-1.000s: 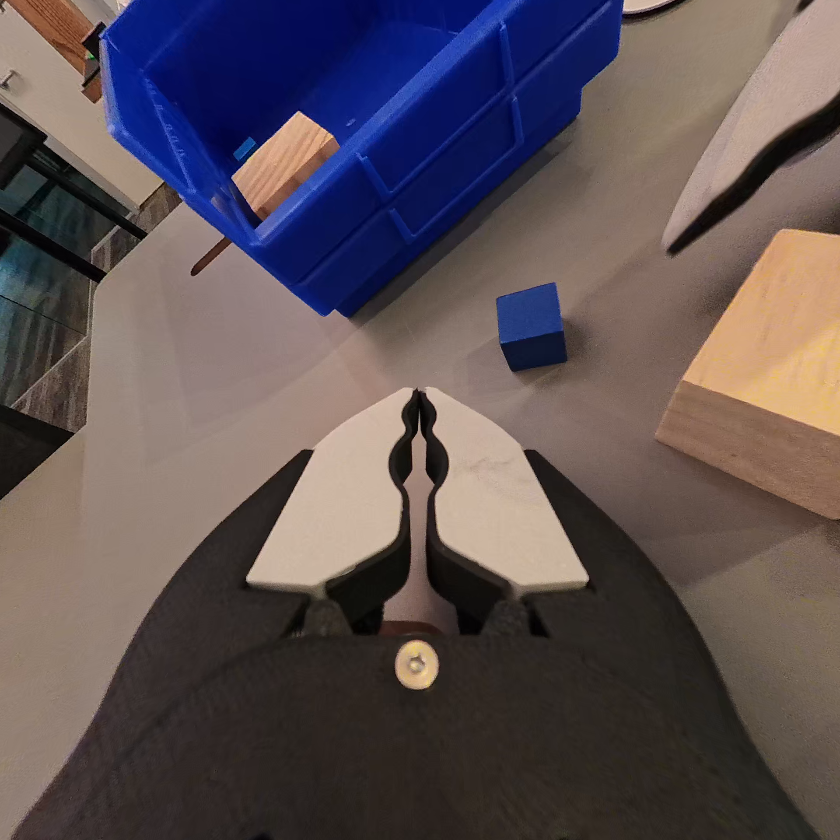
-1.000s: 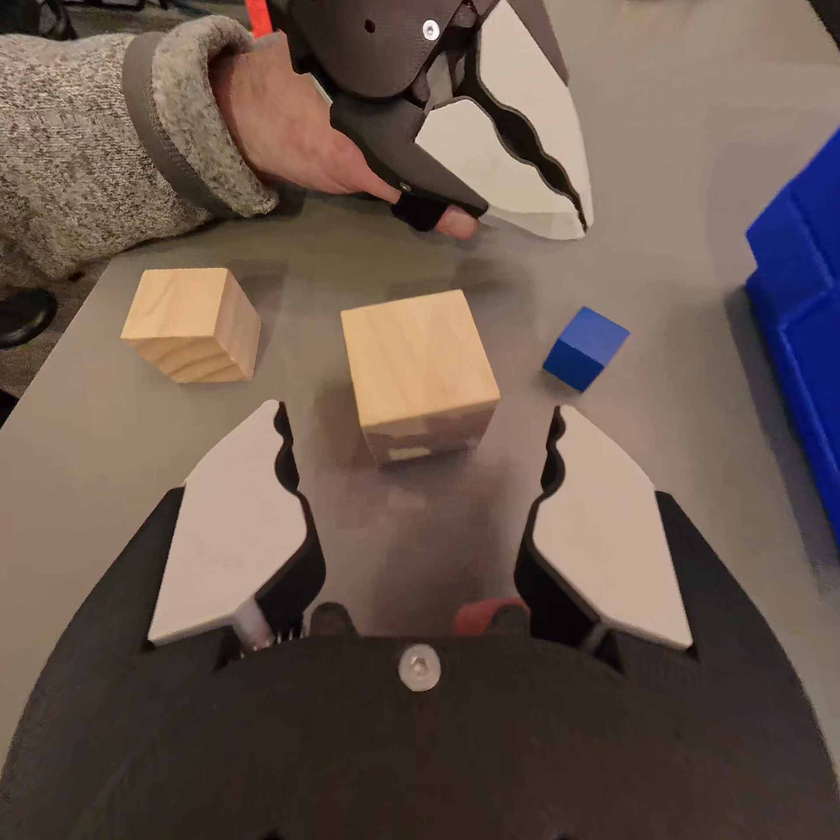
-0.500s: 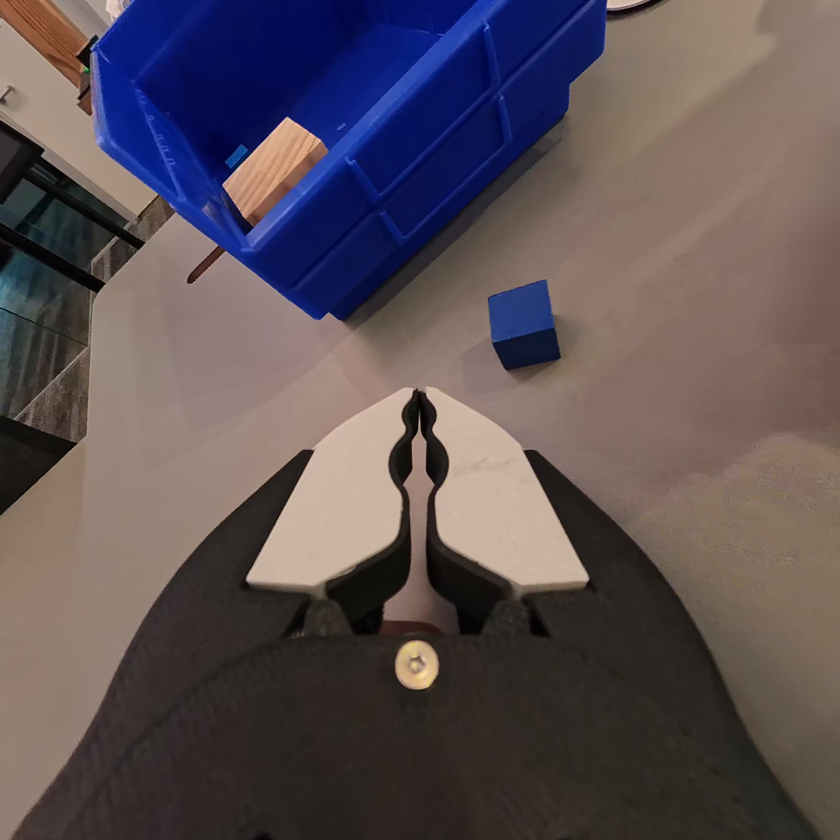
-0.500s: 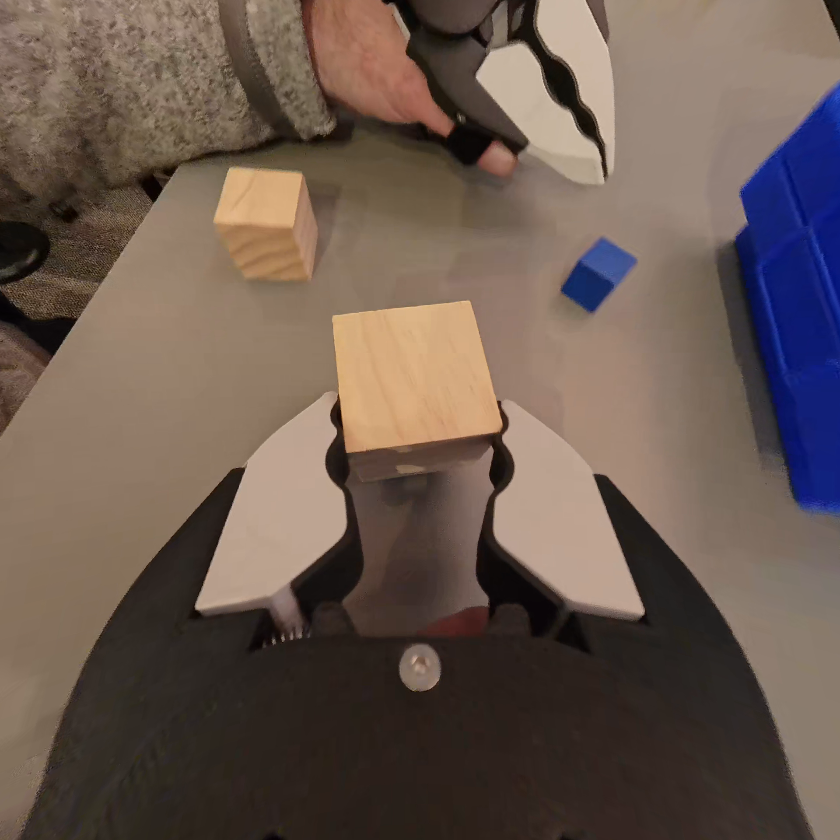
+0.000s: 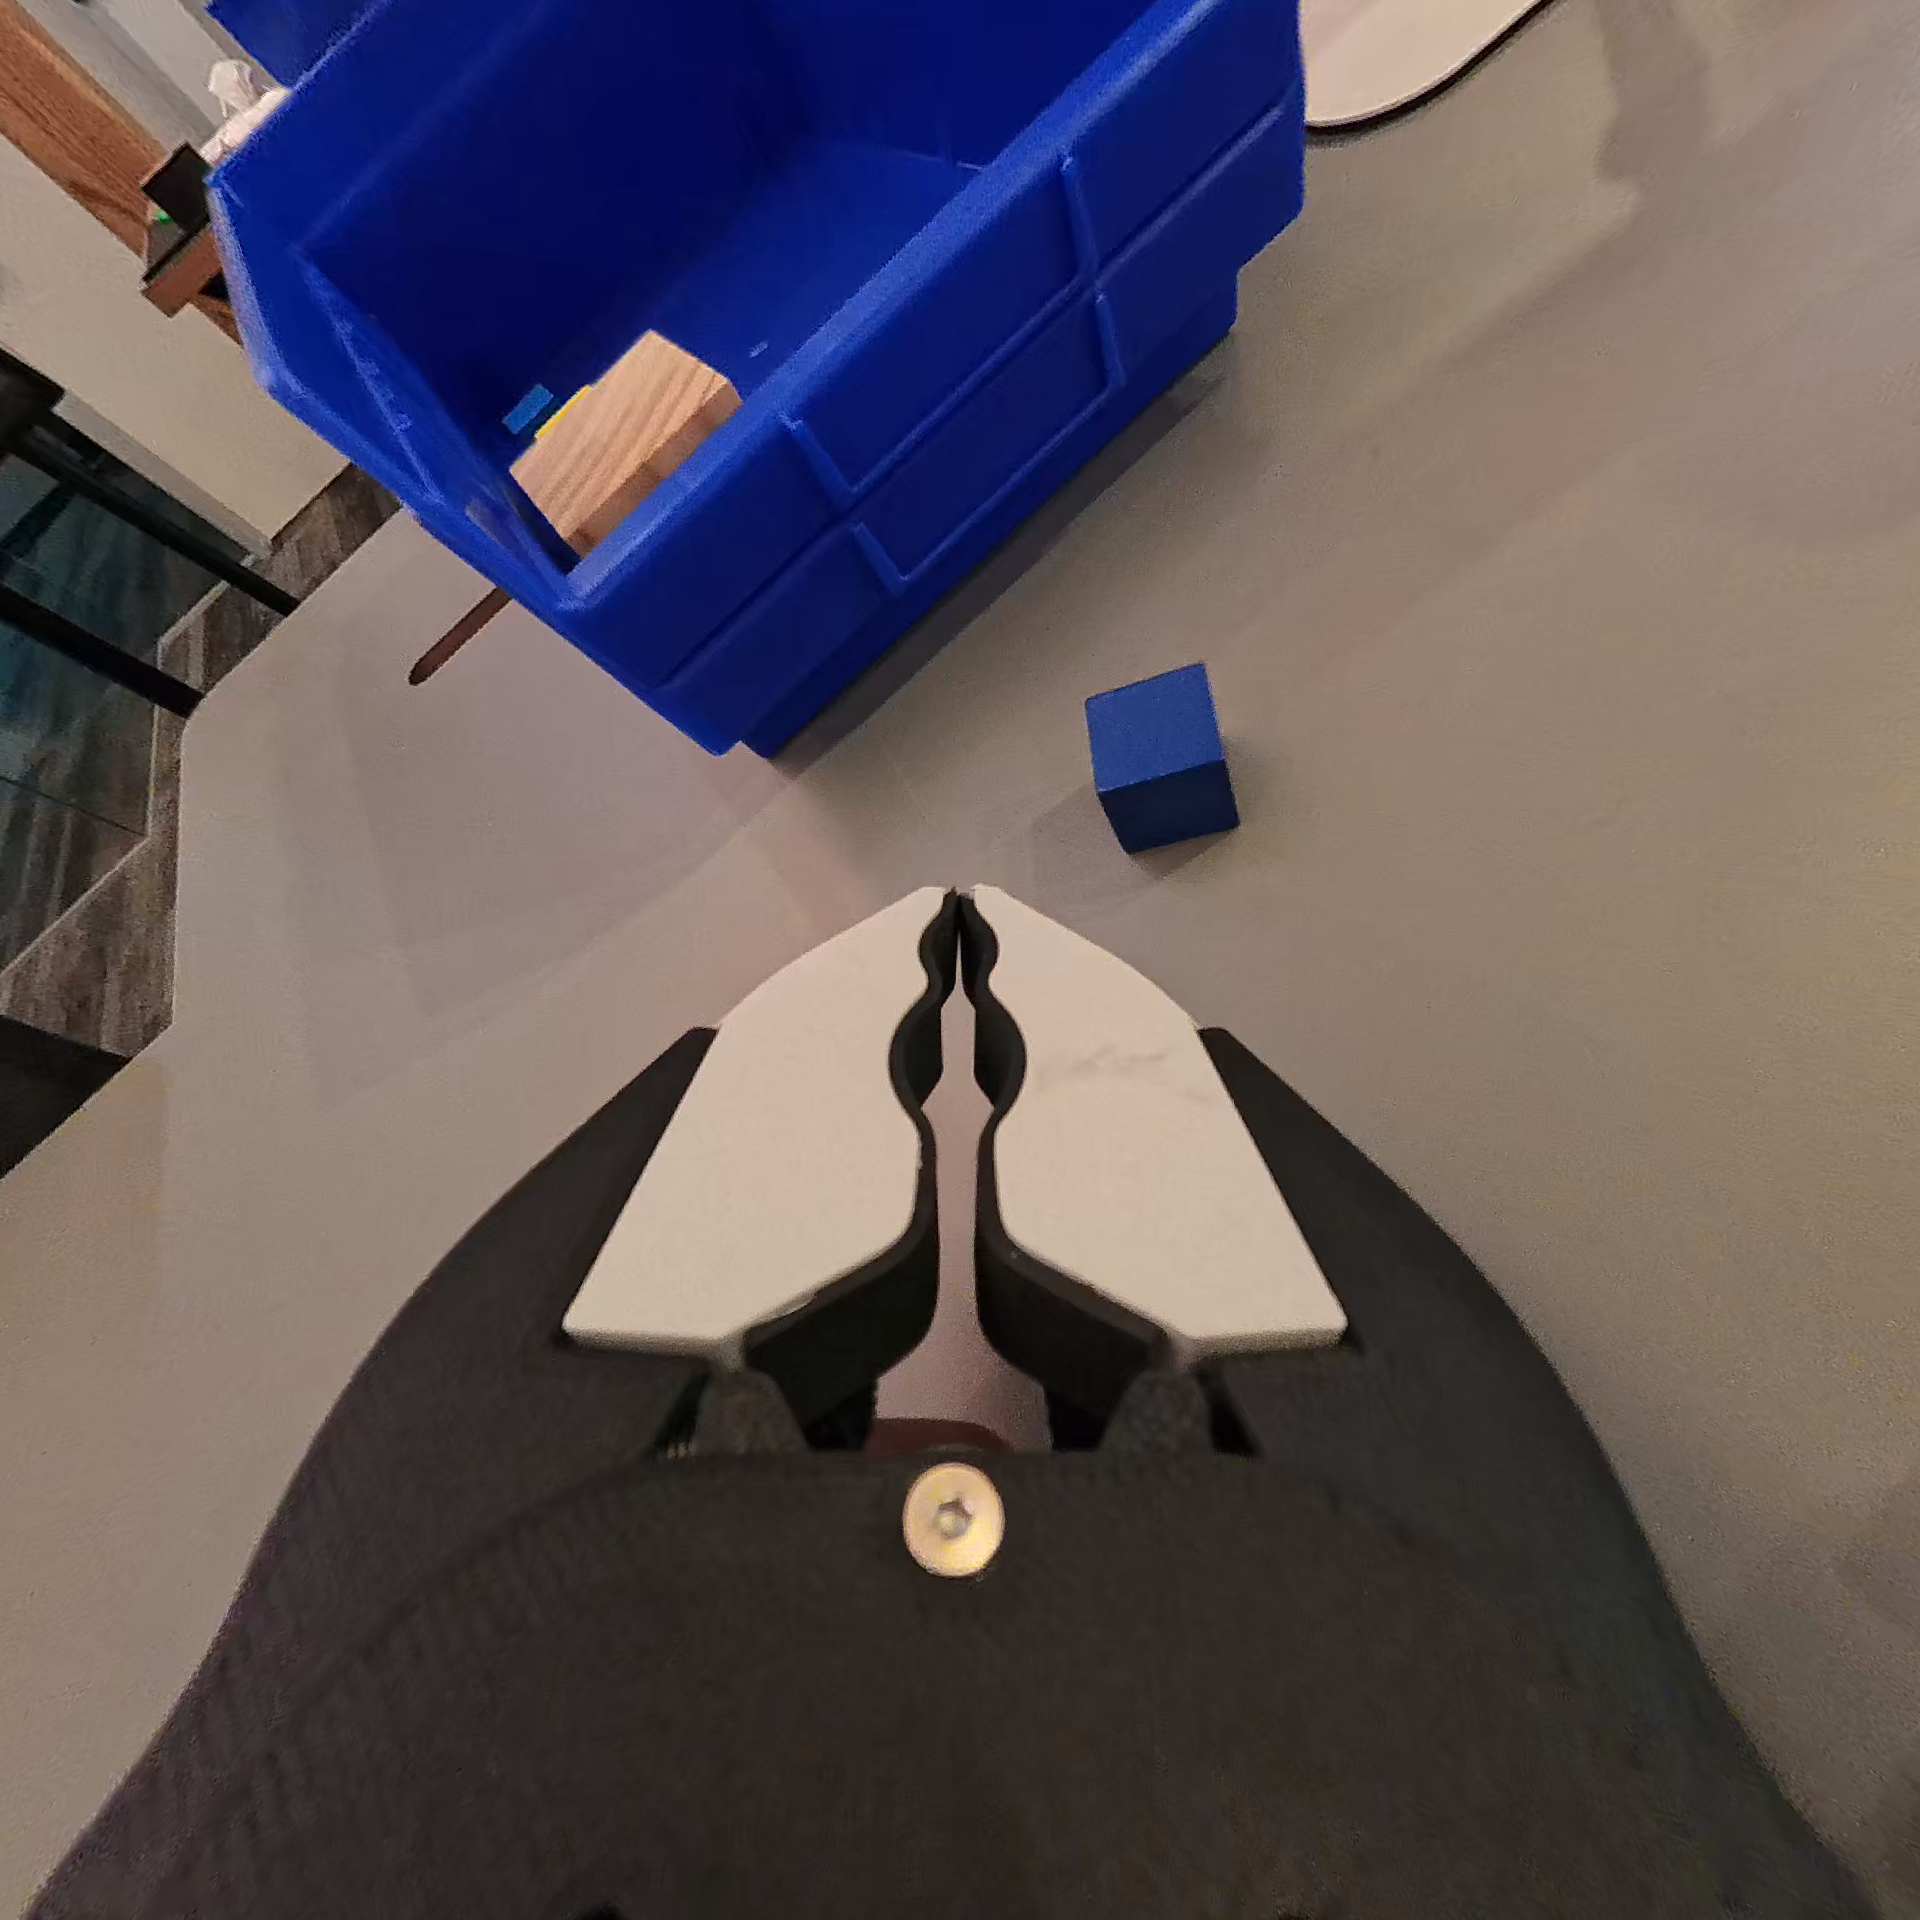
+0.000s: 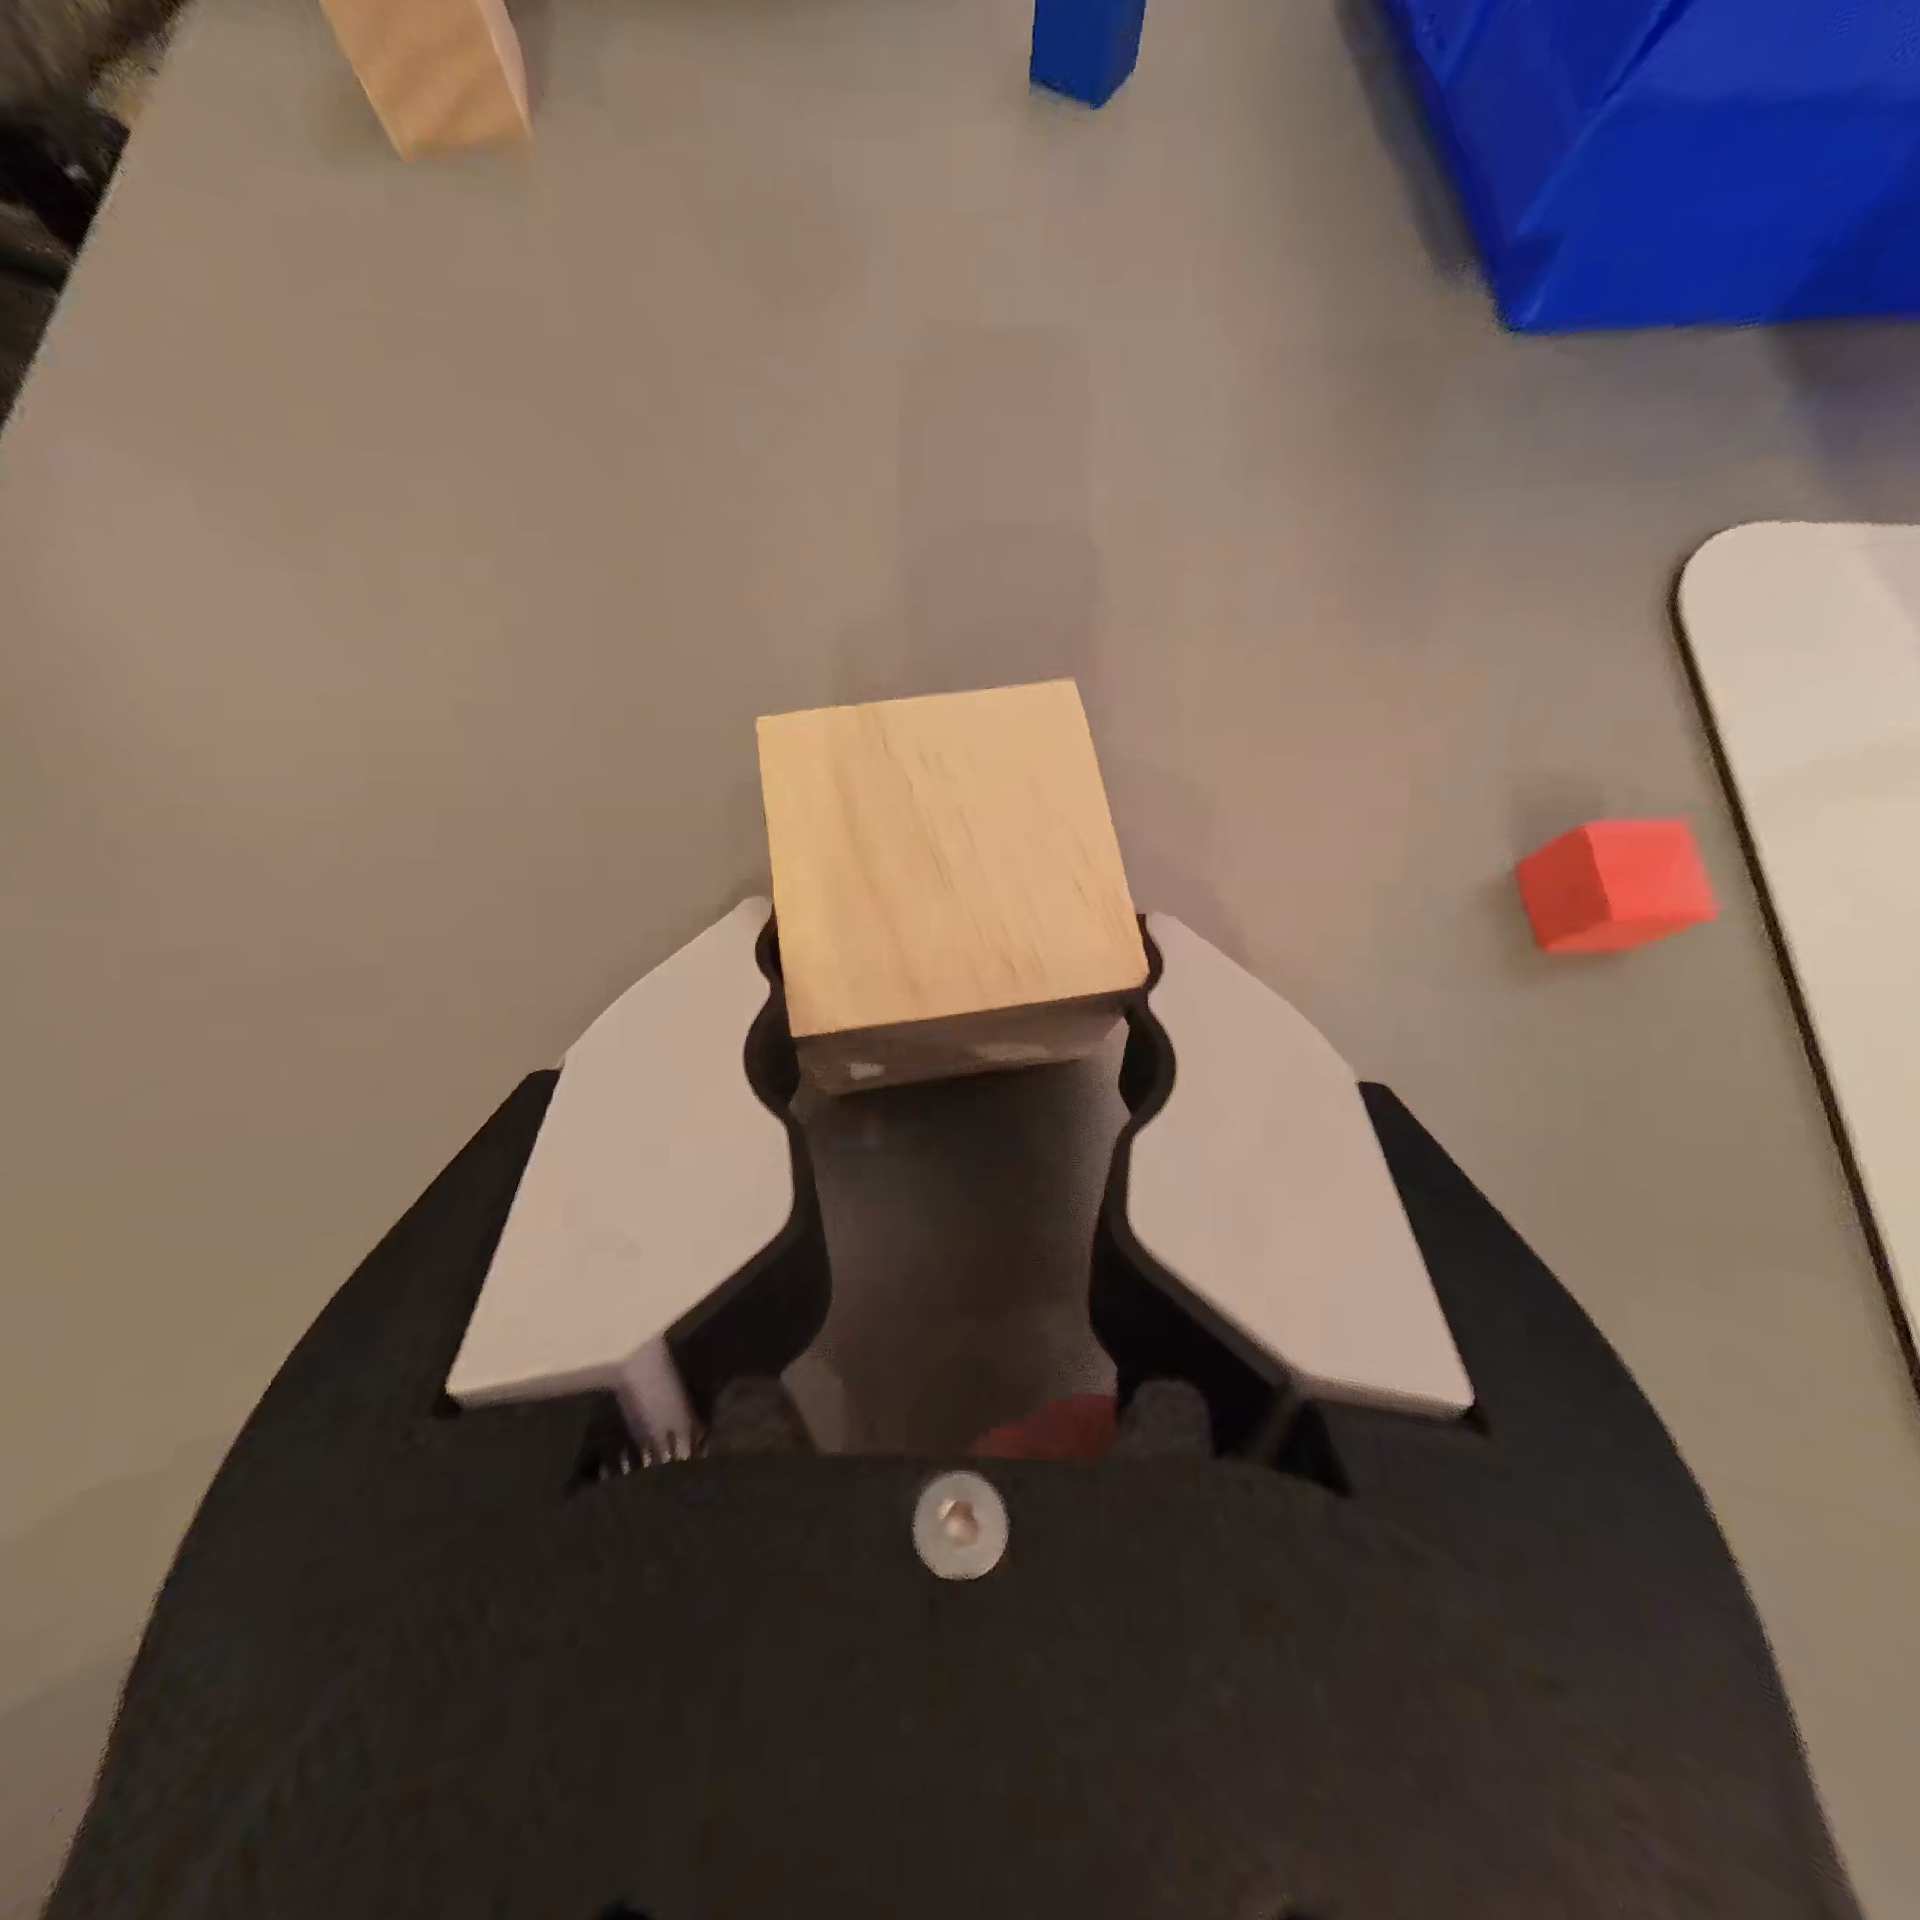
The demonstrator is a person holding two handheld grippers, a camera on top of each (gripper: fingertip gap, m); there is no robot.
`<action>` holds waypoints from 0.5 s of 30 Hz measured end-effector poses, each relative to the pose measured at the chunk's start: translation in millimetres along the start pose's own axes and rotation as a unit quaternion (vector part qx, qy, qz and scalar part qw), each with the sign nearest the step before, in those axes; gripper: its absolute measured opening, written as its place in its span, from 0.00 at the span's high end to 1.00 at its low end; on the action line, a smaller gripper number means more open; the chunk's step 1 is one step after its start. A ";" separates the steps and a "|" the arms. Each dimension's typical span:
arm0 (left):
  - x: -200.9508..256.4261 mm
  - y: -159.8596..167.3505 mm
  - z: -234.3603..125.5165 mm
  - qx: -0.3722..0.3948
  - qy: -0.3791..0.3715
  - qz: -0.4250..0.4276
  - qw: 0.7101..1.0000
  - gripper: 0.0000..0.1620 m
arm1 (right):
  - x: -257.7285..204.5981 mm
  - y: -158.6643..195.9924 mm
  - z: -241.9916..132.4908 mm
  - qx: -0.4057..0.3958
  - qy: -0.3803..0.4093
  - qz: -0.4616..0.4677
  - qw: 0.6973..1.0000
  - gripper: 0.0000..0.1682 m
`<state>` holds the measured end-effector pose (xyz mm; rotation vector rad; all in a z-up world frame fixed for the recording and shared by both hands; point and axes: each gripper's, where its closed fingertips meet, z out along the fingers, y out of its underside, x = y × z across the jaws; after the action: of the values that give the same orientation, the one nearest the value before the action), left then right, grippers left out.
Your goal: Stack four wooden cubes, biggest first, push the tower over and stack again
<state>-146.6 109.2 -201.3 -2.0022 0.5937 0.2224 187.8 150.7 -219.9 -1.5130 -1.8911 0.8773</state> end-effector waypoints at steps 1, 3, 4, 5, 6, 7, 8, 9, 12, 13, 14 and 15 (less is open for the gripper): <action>0.8 -1.4 -2.5 0.001 0.007 -0.001 1.000 1.00 | -0.5 -0.1 0.6 -0.003 0.000 -0.005 1.000 0.63; 0.7 -6.4 -9.9 0.014 0.016 -0.006 1.000 0.93 | -1.3 -1.2 1.9 -0.001 -0.001 -0.007 1.000 0.63; 0.6 -10.2 -14.7 0.025 0.020 -0.009 0.999 0.89 | -1.1 -2.0 2.2 0.004 -0.001 -0.006 1.000 0.63; 2.5 -14.4 -20.0 0.036 0.033 -0.020 0.999 0.85 | -1.1 -2.2 2.2 0.005 -0.002 -0.007 1.000 0.63; 4.6 -17.6 -25.3 0.044 0.047 -0.032 0.997 0.81 | -1.3 -2.1 1.9 0.005 -0.003 -0.006 1.000 0.63; 7.2 -17.4 -30.4 0.041 0.059 -0.037 0.997 0.78 | -1.3 -2.3 1.9 0.007 -0.003 -0.004 1.000 0.62; 9.9 -16.0 -36.2 0.036 0.066 -0.029 0.997 0.73 | -0.8 -2.5 2.2 0.009 -0.001 -0.003 1.000 0.55; 11.7 -15.6 -43.0 0.036 0.068 -0.018 0.997 0.69 | -0.4 -1.7 2.1 0.007 0.002 -0.003 1.000 0.50; 31.1 -19.1 -70.9 0.057 0.121 -0.006 0.991 0.61 | -2.4 1.5 2.0 -0.002 -0.004 -0.004 1.000 0.51; 40.4 -18.2 -81.3 0.058 0.146 0.000 0.988 0.58 | -2.4 2.2 2.0 -0.002 -0.004 -0.003 1.000 0.51; 47.8 -16.4 -91.1 0.059 0.162 0.011 0.985 0.54 | -2.7 2.3 1.8 -0.001 -0.007 -0.002 1.000 0.52; 56.6 -13.7 -101.3 0.057 0.186 0.019 0.981 0.54 | -3.1 1.9 1.7 0.000 -0.009 -0.001 1.000 0.53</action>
<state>-100.3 8.8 -163.6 -1.9338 0.8610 -0.1647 188.3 147.7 -222.6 -1.5070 -1.9059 0.8926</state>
